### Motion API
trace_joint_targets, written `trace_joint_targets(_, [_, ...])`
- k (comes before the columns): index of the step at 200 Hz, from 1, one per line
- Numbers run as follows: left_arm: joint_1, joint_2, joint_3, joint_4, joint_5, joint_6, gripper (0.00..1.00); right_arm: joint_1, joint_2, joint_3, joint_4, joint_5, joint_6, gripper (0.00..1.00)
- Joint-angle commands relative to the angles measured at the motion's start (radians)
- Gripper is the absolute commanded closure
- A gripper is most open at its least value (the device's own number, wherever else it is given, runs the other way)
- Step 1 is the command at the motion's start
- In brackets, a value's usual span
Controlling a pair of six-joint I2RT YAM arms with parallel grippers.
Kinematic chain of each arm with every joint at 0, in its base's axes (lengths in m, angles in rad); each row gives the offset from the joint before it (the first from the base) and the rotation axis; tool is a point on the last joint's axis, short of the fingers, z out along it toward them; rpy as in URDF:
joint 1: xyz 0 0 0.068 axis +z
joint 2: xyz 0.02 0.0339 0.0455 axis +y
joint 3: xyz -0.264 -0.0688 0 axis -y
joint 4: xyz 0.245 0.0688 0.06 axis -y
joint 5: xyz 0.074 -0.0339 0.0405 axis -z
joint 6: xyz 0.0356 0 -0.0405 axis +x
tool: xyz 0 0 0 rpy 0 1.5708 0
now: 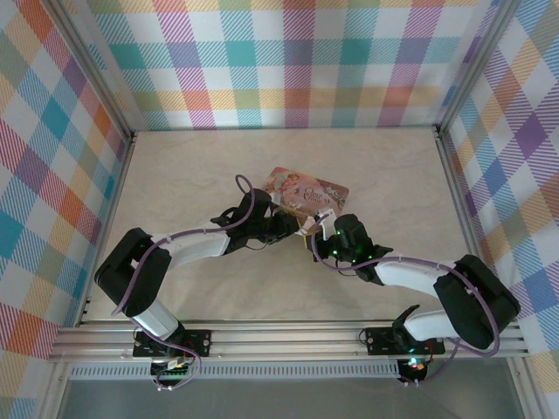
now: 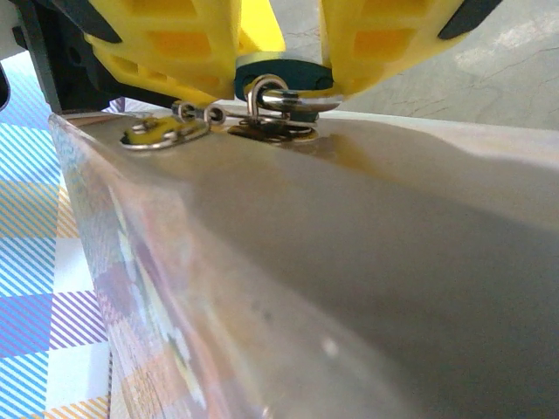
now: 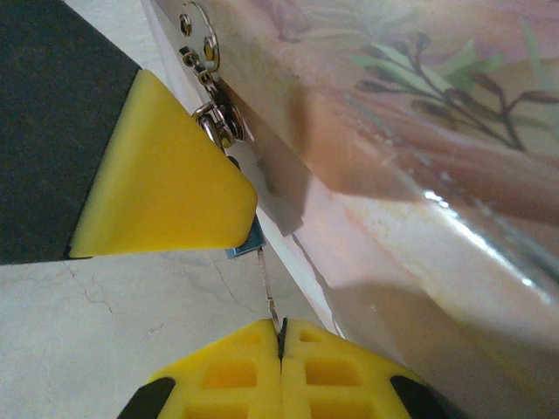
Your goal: Unlock a padlock with a key
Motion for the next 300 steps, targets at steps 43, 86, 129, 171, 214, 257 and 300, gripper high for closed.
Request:
trace_joint_targets(43, [-0.020, -0.044, 0.036, -0.005, 0.045, 0.019, 0.78, 0.003, 0.018, 0.034, 0.090, -0.006, 0.018, 1.00])
trace_joint_targets(86, [-0.019, -0.045, 0.040, -0.020, 0.039, 0.026, 0.78, 0.003, 0.012, 0.026, 0.103, -0.012, 0.021, 1.00])
trace_joint_targets(129, [-0.020, -0.046, 0.041, -0.024, 0.037, 0.025, 0.78, 0.003, -0.006, 0.005, 0.113, -0.012, 0.027, 1.00])
trace_joint_targets(171, [-0.020, -0.049, 0.038, -0.028, 0.031, 0.025, 0.78, 0.003, -0.017, -0.002, 0.105, -0.010, 0.028, 1.00])
trace_joint_targets(214, [-0.020, -0.051, 0.034, -0.032, 0.025, 0.026, 0.78, 0.003, -0.026, -0.014, 0.104, -0.010, 0.032, 1.00])
trace_joint_targets(257, [-0.020, -0.052, 0.035, -0.034, 0.023, 0.026, 0.78, 0.003, -0.031, -0.023, 0.107, -0.018, 0.038, 1.00])
trace_joint_targets(300, [-0.020, -0.056, 0.034, -0.038, 0.025, 0.031, 0.78, 0.003, -0.025, -0.019, 0.117, -0.033, 0.040, 1.00])
